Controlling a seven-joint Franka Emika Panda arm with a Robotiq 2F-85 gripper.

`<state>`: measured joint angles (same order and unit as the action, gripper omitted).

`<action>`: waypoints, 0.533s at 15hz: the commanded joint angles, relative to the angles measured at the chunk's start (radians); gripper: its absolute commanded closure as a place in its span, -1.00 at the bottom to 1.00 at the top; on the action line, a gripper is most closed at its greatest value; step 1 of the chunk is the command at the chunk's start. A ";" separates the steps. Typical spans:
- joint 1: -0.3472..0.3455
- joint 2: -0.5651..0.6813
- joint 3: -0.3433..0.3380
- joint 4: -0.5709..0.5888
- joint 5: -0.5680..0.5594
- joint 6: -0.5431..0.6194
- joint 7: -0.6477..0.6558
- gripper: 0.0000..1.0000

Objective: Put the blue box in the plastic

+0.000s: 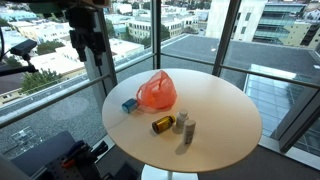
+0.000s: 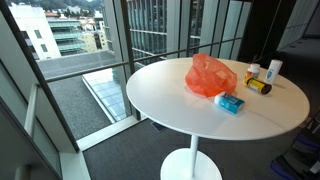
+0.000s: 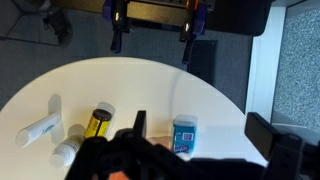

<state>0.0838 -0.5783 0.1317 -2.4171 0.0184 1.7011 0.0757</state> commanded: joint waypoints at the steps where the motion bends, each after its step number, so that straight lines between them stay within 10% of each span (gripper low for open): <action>1: -0.003 0.074 0.012 0.050 0.001 0.048 0.051 -1.00; 8: -0.004 0.230 0.004 0.057 -0.003 0.226 0.057 -1.00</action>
<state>0.0835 -0.4265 0.1386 -2.3958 0.0184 1.8839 0.1168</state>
